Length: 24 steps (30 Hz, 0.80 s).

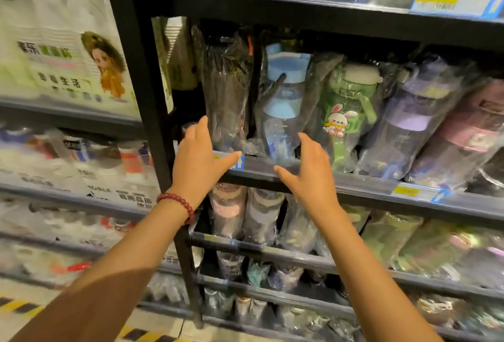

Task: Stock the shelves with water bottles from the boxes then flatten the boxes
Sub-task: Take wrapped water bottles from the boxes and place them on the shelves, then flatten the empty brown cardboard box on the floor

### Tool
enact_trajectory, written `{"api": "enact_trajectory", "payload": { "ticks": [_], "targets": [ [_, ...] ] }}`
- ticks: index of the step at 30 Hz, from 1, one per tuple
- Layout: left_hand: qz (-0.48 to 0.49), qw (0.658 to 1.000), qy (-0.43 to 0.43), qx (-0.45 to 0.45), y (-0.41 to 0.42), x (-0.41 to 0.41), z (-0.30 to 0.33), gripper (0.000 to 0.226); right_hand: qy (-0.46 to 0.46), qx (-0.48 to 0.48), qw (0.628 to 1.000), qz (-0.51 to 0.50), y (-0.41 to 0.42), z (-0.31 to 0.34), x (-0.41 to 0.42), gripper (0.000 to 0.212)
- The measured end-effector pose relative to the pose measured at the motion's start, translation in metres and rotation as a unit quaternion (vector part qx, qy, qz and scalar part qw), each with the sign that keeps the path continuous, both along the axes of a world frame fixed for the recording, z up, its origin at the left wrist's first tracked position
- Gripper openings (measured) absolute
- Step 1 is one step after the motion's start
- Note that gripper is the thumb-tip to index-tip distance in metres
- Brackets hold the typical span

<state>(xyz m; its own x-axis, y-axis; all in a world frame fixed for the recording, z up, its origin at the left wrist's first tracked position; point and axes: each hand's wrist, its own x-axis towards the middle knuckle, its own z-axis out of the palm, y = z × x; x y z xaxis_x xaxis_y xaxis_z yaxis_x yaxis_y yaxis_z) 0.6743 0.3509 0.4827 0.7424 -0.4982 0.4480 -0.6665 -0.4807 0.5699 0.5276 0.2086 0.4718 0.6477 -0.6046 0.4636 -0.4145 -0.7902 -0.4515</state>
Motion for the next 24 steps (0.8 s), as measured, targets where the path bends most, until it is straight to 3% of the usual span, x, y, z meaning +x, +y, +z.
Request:
{"api": "enact_trajectory", "payload": {
  "ticks": [4,9,17,24],
  "targets": [
    [0.028,0.991,-0.112,0.071,0.038,-0.062,-0.033,0.082,0.038,-0.125,0.99,0.062,0.022,-0.031,-0.039,0.066],
    [0.087,0.972,-0.124,0.179,0.094,-0.163,-0.114,0.075,0.109,-0.137,0.97,0.17,0.053,-0.102,-0.105,0.064],
    [0.171,0.946,0.052,0.271,0.16,-0.351,-0.216,0.085,0.219,-0.058,0.923,0.311,0.102,-0.201,-0.24,0.072],
    [0.228,0.925,0.111,0.285,0.204,-0.453,-0.227,0.088,0.259,-0.066,0.87,0.415,0.144,-0.229,-0.323,0.076]
  ]
}}
